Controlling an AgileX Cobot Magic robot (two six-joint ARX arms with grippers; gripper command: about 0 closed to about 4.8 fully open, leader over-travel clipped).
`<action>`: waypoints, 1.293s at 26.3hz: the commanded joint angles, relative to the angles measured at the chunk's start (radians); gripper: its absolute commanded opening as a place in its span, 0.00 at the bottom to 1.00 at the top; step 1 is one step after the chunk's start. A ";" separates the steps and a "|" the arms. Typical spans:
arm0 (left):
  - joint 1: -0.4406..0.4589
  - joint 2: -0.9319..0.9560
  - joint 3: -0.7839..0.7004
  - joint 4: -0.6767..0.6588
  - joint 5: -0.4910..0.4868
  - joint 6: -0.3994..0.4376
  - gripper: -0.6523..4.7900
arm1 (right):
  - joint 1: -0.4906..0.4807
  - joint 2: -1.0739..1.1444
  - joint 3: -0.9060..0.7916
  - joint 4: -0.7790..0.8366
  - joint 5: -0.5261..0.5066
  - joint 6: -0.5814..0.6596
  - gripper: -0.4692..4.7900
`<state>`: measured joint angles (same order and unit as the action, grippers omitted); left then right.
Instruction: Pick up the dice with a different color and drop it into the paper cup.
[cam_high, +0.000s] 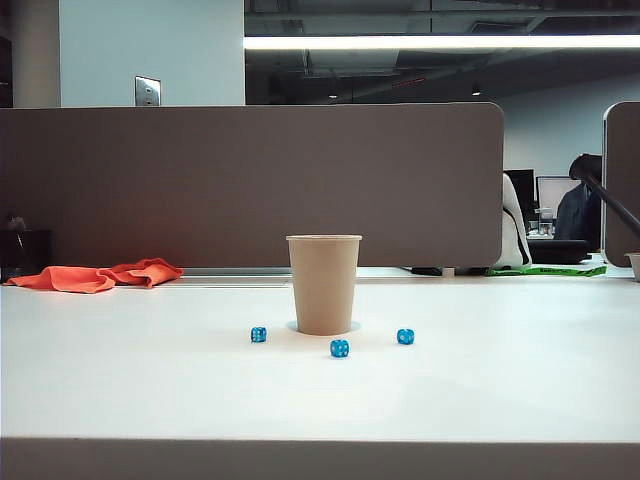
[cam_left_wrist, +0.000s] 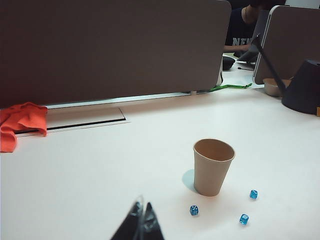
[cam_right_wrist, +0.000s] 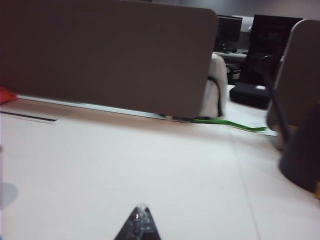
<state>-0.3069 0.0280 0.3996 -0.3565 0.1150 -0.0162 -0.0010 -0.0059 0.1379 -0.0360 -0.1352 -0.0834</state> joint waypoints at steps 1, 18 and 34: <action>0.001 -0.002 0.002 0.010 0.005 0.002 0.11 | -0.005 0.008 -0.002 -0.013 0.059 0.010 0.08; 0.001 -0.006 -0.127 0.095 -0.050 0.069 0.11 | -0.005 0.005 -0.132 0.093 0.084 0.058 0.08; 0.001 -0.006 -0.393 0.380 0.024 0.145 0.11 | -0.005 0.005 -0.132 0.085 0.042 0.065 0.08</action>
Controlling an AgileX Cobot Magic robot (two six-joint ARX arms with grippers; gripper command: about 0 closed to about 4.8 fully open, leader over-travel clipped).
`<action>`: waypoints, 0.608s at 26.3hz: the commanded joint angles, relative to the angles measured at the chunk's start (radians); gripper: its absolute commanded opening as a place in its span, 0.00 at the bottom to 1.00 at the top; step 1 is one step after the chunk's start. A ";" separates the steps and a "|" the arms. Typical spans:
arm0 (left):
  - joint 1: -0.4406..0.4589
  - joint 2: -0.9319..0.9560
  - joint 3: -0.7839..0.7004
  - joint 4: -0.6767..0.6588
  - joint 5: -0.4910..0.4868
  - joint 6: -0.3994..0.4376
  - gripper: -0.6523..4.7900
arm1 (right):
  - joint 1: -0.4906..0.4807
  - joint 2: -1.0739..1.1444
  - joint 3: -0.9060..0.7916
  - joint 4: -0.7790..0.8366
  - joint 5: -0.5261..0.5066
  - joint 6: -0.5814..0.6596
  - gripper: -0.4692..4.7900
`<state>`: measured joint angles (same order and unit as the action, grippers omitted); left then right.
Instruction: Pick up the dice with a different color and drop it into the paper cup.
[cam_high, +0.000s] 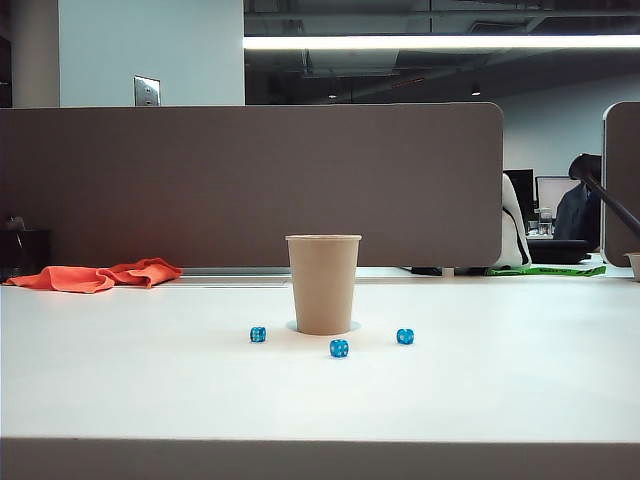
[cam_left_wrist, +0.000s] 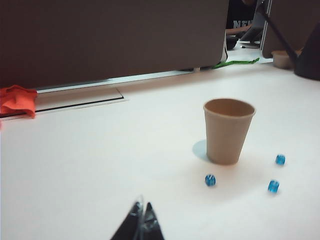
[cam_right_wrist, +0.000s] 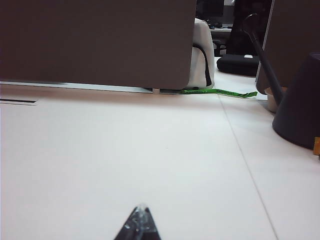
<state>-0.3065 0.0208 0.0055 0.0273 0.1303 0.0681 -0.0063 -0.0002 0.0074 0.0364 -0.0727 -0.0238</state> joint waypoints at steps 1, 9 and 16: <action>0.000 0.001 0.002 -0.004 0.009 0.076 0.11 | 0.001 0.000 -0.002 0.013 -0.030 0.006 0.08; 0.005 0.001 0.001 -0.011 -0.135 0.116 0.11 | 0.001 0.000 -0.002 0.013 -0.064 0.026 0.08; 0.283 0.001 0.002 0.042 0.078 0.042 0.11 | 0.001 0.000 -0.002 0.013 -0.064 0.027 0.08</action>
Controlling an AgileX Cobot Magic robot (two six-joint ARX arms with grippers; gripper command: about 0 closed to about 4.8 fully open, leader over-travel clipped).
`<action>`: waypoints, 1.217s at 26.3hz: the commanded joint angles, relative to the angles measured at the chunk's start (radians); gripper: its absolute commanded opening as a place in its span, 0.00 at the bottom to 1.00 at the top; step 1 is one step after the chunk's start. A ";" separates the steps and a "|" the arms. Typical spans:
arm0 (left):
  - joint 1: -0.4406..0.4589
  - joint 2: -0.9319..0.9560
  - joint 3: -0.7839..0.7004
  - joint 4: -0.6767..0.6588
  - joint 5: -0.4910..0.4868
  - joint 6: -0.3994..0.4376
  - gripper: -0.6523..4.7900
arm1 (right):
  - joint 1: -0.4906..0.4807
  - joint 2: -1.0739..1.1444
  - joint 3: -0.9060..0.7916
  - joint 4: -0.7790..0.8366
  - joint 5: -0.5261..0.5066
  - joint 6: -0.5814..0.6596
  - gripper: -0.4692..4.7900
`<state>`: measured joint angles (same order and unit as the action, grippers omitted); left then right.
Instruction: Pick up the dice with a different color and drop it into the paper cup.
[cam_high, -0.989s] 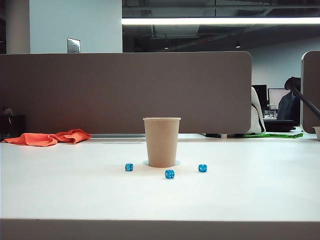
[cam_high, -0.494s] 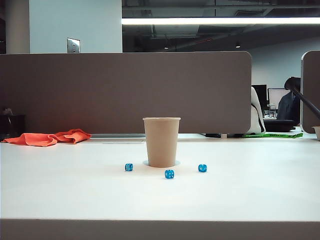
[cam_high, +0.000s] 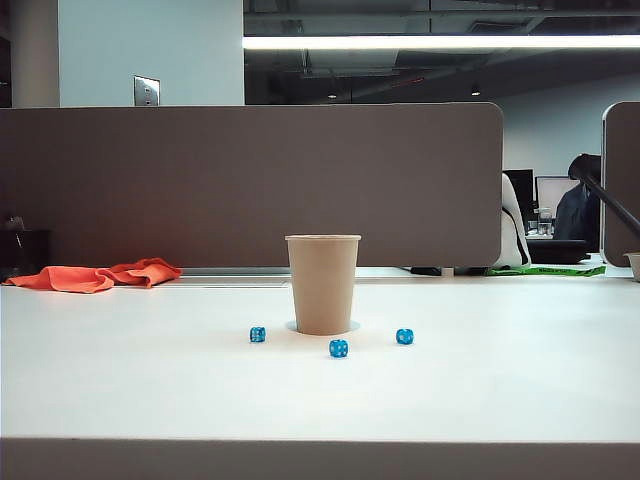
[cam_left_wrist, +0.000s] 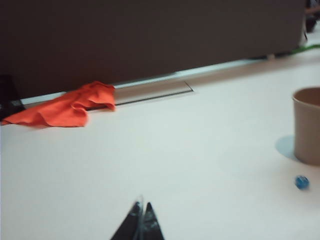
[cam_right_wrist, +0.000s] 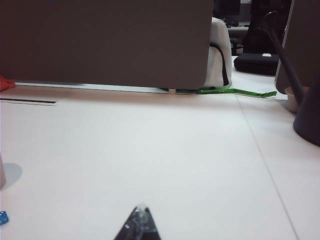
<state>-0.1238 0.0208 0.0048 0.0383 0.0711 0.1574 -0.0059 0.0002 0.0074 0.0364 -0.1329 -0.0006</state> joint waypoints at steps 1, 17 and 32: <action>0.139 0.001 0.002 0.032 0.178 -0.063 0.11 | 0.000 -0.001 -0.002 0.013 -0.004 0.004 0.08; 0.107 0.001 0.003 0.099 0.150 -0.132 0.11 | 0.002 -0.001 -0.002 0.025 -0.071 0.000 0.08; 0.110 0.001 0.003 0.119 -0.060 -0.148 0.11 | 0.000 -0.001 -0.002 0.014 -0.067 0.000 0.08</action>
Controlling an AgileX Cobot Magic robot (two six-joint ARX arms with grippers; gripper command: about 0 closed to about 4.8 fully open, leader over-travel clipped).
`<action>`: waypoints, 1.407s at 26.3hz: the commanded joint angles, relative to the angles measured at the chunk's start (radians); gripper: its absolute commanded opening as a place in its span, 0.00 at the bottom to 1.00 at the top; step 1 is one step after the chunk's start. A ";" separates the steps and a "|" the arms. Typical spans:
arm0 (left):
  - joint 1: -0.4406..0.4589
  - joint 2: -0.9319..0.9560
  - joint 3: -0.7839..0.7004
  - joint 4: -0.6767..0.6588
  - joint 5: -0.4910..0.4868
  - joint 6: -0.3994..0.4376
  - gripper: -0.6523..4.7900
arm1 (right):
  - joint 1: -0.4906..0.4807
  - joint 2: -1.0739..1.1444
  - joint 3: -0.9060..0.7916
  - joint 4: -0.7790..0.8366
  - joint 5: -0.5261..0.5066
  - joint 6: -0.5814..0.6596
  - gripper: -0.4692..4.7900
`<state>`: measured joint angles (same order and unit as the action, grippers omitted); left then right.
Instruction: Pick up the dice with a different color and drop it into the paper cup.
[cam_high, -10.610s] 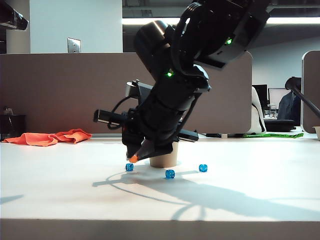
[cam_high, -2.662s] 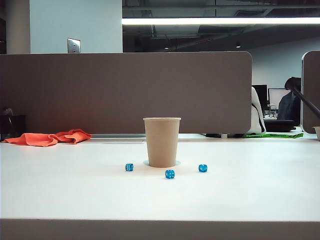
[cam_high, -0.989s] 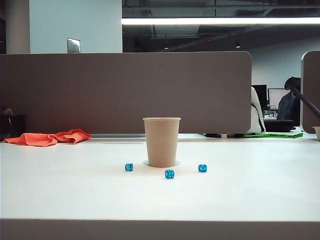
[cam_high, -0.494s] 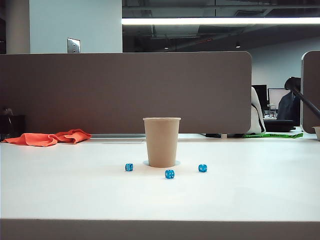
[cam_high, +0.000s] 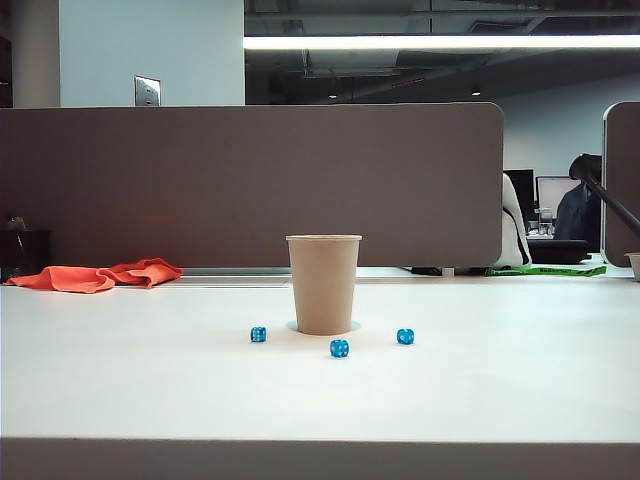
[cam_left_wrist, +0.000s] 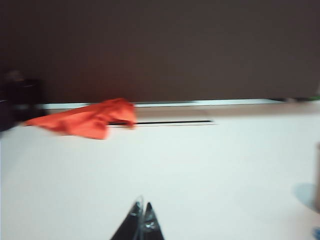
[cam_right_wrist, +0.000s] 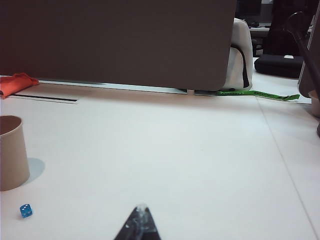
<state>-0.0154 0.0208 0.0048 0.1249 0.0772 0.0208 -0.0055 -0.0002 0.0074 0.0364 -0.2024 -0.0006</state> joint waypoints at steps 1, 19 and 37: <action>0.002 0.001 0.003 0.034 -0.066 -0.011 0.11 | 0.000 0.000 -0.002 0.014 0.003 0.000 0.08; 0.001 0.001 0.003 0.020 -0.051 -0.011 0.11 | -0.001 0.000 -0.002 -0.017 0.099 0.031 0.08; 0.001 0.001 0.003 -0.026 -0.051 -0.011 0.11 | -0.001 0.000 -0.002 -0.017 0.098 0.030 0.08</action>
<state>-0.0154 0.0208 0.0048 0.0921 0.0227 0.0093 -0.0059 0.0002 0.0074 0.0090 -0.1055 0.0261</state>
